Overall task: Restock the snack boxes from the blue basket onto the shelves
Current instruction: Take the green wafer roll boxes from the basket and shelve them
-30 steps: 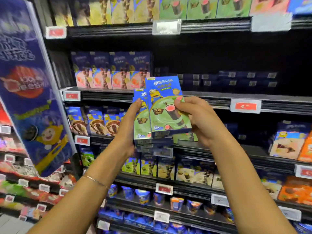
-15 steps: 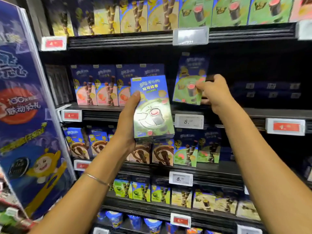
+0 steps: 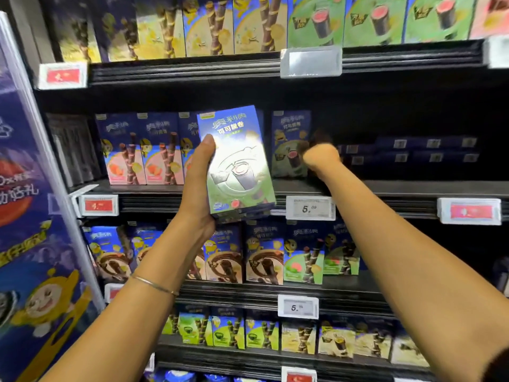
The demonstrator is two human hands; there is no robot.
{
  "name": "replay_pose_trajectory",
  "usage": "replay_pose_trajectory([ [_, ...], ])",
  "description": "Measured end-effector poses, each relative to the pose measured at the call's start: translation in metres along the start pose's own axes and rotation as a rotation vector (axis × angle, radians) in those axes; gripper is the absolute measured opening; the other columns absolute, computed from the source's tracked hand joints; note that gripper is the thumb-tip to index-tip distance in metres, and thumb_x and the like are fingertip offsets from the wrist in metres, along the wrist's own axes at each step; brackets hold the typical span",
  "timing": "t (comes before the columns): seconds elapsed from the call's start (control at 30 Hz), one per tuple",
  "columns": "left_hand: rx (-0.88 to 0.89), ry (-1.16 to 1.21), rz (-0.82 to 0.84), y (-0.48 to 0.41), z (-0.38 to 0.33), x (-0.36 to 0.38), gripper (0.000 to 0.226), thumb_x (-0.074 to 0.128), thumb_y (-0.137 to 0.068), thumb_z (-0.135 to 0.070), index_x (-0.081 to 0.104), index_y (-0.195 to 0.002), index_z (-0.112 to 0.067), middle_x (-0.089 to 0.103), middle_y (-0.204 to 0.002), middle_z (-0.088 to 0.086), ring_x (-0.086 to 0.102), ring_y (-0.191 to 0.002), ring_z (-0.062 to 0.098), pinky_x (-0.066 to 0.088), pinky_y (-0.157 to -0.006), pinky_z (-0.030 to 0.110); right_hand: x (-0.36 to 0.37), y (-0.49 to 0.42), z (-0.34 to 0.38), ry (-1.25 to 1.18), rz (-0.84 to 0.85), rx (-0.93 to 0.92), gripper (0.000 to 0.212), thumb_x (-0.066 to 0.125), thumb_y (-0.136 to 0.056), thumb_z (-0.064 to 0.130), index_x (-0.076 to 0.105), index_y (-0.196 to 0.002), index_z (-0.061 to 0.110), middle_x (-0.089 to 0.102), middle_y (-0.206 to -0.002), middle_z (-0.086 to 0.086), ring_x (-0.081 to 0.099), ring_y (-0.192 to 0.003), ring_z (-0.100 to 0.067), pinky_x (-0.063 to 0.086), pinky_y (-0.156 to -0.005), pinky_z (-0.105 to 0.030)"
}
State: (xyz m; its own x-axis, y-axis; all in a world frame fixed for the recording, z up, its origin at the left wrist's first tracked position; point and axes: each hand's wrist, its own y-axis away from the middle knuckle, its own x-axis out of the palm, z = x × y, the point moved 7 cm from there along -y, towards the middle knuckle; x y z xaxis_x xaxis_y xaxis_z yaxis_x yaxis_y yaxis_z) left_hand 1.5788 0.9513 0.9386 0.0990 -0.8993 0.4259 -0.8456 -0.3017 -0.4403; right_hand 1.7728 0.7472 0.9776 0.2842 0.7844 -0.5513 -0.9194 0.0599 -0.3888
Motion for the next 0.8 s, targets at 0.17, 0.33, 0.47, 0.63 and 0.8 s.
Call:
replay_pose_trajectory([
  [0.17, -0.013, 0.001, 0.012, -0.005, -0.001, 0.0, 0.04, 0.061, -0.095, -0.054, 0.078, -0.114, -0.023, 0.078, -0.119, 0.01, 0.077, -0.102, 0.028, 0.06, -0.088, 0.043, 0.005, -0.016, 0.01, 0.116, 0.038, -0.025, 0.037, 0.055, -0.101, 0.02, 0.054, -0.135, 0.005, 0.055, -0.138, -0.023, 0.054, -0.125, -0.04, 0.049, -0.1, -0.043],
  [0.33, -0.018, 0.017, 0.038, -0.007, -0.002, 0.004, 0.039, 0.054, -0.102, -0.053, 0.08, -0.112, -0.026, 0.079, -0.12, 0.008, 0.078, -0.104, 0.026, 0.063, -0.082, 0.038, 0.016, -0.026, 0.013, 0.133, 0.058, -0.059, 0.041, 0.058, -0.101, 0.024, 0.055, -0.136, 0.004, 0.058, -0.136, -0.022, 0.057, -0.123, -0.038, 0.049, -0.099, -0.041],
  [0.47, -0.063, -0.008, 0.045, -0.007, 0.002, 0.006, 0.042, 0.05, -0.105, -0.056, 0.075, -0.121, -0.026, 0.08, -0.12, 0.005, 0.079, -0.105, 0.024, 0.064, -0.076, 0.035, 0.022, -0.032, 0.008, 0.084, 0.069, -0.064, 0.039, 0.059, -0.1, 0.024, 0.059, -0.133, 0.004, 0.062, -0.131, -0.02, 0.061, -0.118, -0.034, 0.048, -0.087, -0.035],
  [0.63, -0.057, -0.019, 0.033, -0.008, 0.003, 0.006, 0.046, 0.05, -0.106, -0.052, 0.068, -0.133, -0.02, 0.081, -0.116, 0.004, 0.079, -0.1, 0.023, 0.063, -0.073, 0.033, 0.023, -0.031, -0.002, -0.074, 0.082, -0.003, 0.043, 0.069, -0.095, 0.023, 0.06, -0.132, 0.004, 0.064, -0.129, -0.017, 0.063, -0.115, -0.033, 0.055, -0.095, -0.039],
  [0.8, -0.054, -0.018, 0.047, -0.008, 0.005, 0.006, 0.047, 0.052, -0.104, -0.053, 0.069, -0.132, -0.02, 0.079, -0.121, 0.007, 0.078, -0.105, 0.025, 0.063, -0.076, 0.032, -0.006, 0.006, 0.005, -0.187, -0.043, 0.019, 0.034, 0.065, -0.094, 0.028, 0.063, -0.12, 0.006, 0.066, -0.12, -0.013, 0.062, -0.107, -0.029, 0.053, -0.085, -0.038],
])
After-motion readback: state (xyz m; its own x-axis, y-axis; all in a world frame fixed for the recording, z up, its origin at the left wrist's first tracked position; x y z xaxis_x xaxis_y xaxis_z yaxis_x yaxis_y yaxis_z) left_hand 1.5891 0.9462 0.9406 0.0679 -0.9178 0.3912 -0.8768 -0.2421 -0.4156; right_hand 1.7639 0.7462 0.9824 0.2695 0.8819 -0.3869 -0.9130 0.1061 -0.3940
